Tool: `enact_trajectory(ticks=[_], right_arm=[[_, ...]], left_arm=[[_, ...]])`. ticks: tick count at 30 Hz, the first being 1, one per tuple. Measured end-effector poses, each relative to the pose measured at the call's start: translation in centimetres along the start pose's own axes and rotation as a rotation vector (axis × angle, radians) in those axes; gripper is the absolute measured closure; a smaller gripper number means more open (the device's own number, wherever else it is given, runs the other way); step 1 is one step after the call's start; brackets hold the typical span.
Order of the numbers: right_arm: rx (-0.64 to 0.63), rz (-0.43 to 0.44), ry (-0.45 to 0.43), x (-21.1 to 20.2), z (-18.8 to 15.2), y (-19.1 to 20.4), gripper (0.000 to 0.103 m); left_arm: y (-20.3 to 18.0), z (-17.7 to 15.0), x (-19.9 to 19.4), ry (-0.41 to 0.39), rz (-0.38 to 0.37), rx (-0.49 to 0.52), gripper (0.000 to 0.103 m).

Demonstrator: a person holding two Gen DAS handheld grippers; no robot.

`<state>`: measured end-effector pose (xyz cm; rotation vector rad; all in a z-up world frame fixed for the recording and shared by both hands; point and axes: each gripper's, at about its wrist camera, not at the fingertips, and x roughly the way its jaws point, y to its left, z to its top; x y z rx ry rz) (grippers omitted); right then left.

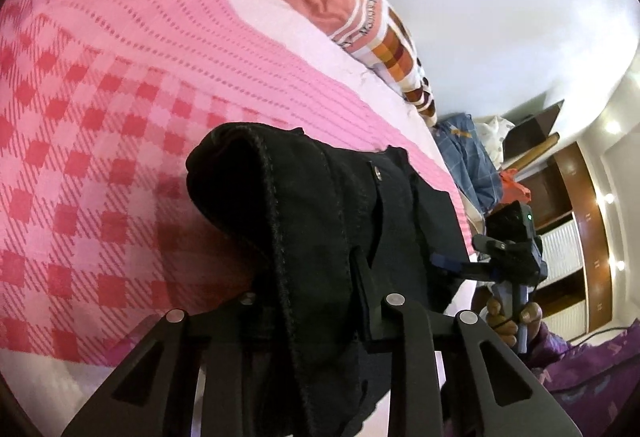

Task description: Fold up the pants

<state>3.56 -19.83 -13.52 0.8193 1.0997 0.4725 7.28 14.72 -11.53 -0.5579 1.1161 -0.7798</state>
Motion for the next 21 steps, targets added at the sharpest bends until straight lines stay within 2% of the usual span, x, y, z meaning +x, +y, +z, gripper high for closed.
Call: enact_trajectory(ticks=[7,11,16,19,21], right_arm=[[-0.012,0.032,-0.013,-0.4,0.0,-0.2,0.007],[-0.057,0.109,-0.032,-1.4,-0.2,0.5,0.007],[-0.246,0.283,0.029,-1.7,-1.7,3.9,0.007],[-0.365,0.341,0.068,-1.7,-2.7,6.2,0.007],[-0.392,0.365,0.078,-1.8,-2.9,6.8,0.007]], left_arm=[[-4.0,0.0,-0.8,-0.02,-0.04,0.04,0.079],[-6.4,0.2,-0.7,-0.027,-0.063,0.025,0.079],[-9.5,0.5,0.5,-0.023,-0.099,-0.014,0.079],[-12.0,0.5,1.6,-0.012,-0.115,-0.021,0.079],[-13.9,0.5,2.6,0.003,-0.123,-0.017,0.079]])
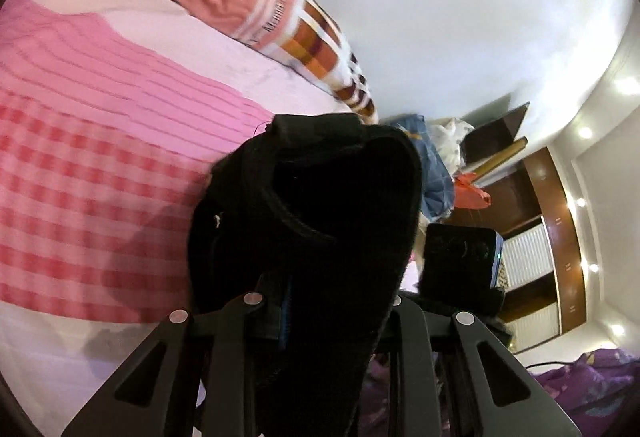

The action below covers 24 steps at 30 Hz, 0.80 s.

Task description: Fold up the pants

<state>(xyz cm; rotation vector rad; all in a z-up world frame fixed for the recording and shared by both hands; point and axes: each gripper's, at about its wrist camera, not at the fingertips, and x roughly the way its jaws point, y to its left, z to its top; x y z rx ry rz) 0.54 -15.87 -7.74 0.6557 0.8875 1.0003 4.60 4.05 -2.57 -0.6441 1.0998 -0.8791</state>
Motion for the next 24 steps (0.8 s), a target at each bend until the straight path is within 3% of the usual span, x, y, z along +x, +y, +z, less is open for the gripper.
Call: enact_trajectory(ticks=[8,13,17,21,24], right_arm=[[0.04,0.097,-0.075,-4.4,0.4,-1.8,0.006],[0.043,0.057,-0.155,-10.5,0.7,-4.3,0.005],[0.127,0.062,-0.219,-15.4,-0.3,-8.3,0.005],[0.249,0.014,-0.227,-17.5,-2.0,-13.1,0.005],[0.335,0.011,-0.224,-17.8,-3.7,-16.1,0.01]], left_arm=[[-6.0,0.3,7.7,0.05,-0.082,-0.018,0.079],[-9.1,1.4,14.6,0.071,-0.111,-0.013,0.077],[-11.5,1.9,20.8,0.134,-0.148,0.055,0.056],[-11.9,1.7,25.8,0.194,-0.166,0.072,0.056],[-12.6,2.0,25.2,0.157,-0.178,0.086,0.053]])
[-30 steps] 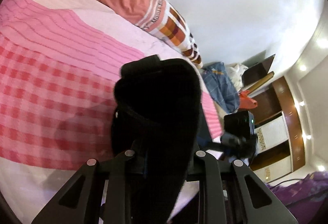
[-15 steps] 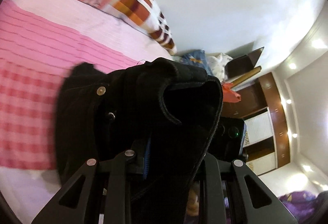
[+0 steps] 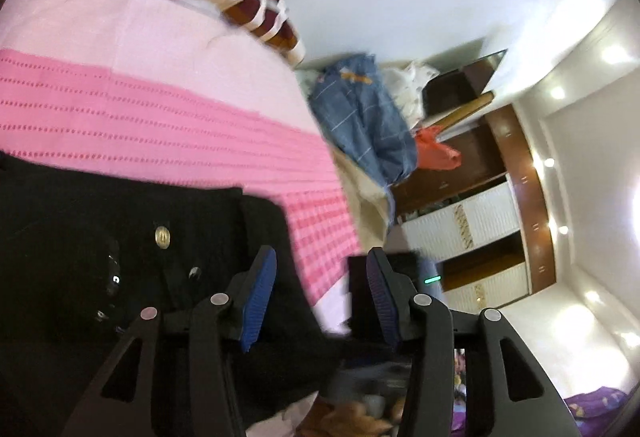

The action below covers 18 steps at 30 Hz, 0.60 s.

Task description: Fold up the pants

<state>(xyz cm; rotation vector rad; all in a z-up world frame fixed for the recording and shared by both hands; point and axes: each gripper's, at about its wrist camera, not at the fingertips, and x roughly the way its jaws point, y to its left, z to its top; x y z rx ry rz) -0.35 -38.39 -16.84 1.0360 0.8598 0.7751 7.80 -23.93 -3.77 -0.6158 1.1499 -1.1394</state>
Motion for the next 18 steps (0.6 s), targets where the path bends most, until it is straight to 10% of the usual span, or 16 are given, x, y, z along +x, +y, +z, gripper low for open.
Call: enact_trajectory(ticks=[7,14,18], right_arm=[[-0.002,0.02,0.02,-1.3,0.2,-0.8,0.012],[-0.066,-0.16,0.048,-1.8,-0.5,-0.7,0.067],[-0.074,-0.166,0.036,-2.4,-0.3,-0.7,0.076]], left_arm=[[-0.4,-1.3,-3.4,-0.019,0.245,0.093,0.04],[3.9,-5.2,-5.0,-0.005,0.412,0.06,0.039],[5.0,-6.4,-6.1,-0.033,0.415,0.036,0.039]])
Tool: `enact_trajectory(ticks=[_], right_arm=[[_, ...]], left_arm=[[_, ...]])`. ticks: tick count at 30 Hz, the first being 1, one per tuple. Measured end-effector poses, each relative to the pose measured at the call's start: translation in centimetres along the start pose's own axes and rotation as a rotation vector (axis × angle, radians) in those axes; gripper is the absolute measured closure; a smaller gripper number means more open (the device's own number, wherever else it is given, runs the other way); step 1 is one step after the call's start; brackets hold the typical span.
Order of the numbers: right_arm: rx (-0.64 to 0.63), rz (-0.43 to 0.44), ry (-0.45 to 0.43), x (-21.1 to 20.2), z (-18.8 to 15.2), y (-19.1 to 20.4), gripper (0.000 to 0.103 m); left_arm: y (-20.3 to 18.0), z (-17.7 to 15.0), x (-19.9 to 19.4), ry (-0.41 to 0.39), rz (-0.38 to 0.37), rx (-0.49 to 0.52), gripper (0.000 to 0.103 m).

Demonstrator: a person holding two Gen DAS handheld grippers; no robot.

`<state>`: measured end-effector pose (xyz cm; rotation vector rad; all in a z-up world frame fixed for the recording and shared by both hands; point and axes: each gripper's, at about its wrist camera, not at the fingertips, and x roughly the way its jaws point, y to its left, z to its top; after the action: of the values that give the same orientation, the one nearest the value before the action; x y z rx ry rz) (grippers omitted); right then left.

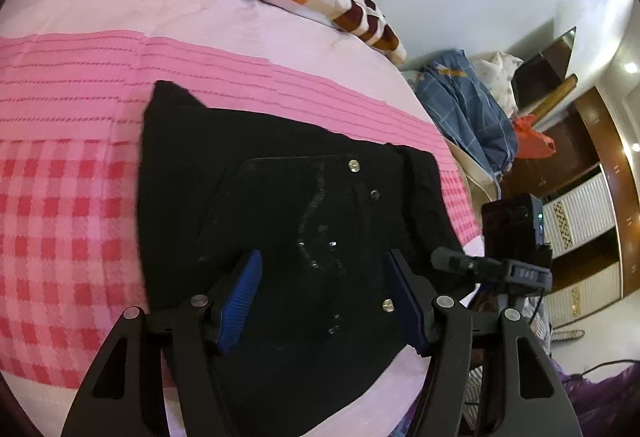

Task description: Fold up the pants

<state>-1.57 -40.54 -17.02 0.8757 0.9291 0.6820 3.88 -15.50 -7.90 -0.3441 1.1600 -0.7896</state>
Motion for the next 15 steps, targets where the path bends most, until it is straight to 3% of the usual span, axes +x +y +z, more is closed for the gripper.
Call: enact_trajectory(ticks=[5,10,15], right_arm=[[0.004,0.015,-0.045,-1.5,-0.4,-0.7,0.08],[0.116,-0.004,-0.076,-2.4,-1.5,-4.4,0.084],[0.089,-0.005,-0.076,-2.3,-1.1,-3.5,0.084]], left_arm=[[0.2,-0.1,-0.4,-0.029,0.006,-0.012,0.039],[-0.9,-0.3,0.4,-0.027,0.077,0.063,0.039],[-0.8,-0.6,0.7,-0.034,0.097,0.065,0.037]])
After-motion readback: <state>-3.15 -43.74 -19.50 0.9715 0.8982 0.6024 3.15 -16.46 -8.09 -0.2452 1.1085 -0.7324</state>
